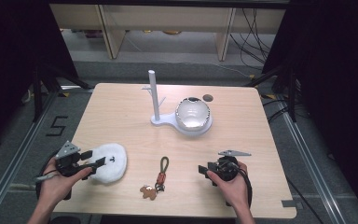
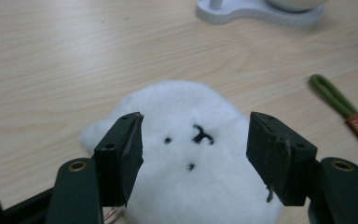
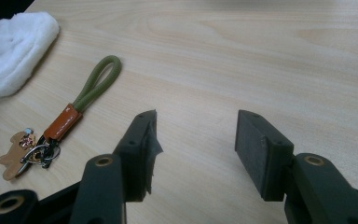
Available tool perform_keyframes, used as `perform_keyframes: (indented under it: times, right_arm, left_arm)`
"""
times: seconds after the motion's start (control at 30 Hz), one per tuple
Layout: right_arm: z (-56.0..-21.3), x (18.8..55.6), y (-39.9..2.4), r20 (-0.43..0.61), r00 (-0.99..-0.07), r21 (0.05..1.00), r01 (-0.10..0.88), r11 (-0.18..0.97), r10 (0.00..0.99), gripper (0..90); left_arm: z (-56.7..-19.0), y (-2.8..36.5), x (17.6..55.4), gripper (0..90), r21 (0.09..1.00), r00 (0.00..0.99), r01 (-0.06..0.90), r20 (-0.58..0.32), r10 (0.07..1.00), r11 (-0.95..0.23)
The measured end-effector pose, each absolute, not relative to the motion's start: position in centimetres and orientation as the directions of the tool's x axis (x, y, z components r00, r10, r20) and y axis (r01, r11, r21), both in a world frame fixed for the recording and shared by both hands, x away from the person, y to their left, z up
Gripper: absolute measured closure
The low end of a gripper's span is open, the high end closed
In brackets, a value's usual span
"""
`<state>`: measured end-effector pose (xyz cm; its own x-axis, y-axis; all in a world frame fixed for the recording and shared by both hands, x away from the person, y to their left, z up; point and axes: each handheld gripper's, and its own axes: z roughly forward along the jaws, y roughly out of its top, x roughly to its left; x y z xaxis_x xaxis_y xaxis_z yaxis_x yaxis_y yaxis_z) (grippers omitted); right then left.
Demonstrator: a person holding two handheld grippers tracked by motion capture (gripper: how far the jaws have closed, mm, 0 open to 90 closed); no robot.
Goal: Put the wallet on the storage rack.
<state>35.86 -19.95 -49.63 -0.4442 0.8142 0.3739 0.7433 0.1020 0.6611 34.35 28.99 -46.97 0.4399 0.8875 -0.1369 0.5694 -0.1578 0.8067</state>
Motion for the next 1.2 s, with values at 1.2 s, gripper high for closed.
perform_keyframes:
  times: [1.2]
  right_arm:
    - [-49.9,35.7,-20.2,0.394,-0.433,0.649,0.756,0.088,0.811,47.9]
  left_arm:
    - [-49.8,31.1,38.2,37.0,0.608,0.316,0.784,-0.222,0.923,-0.122]
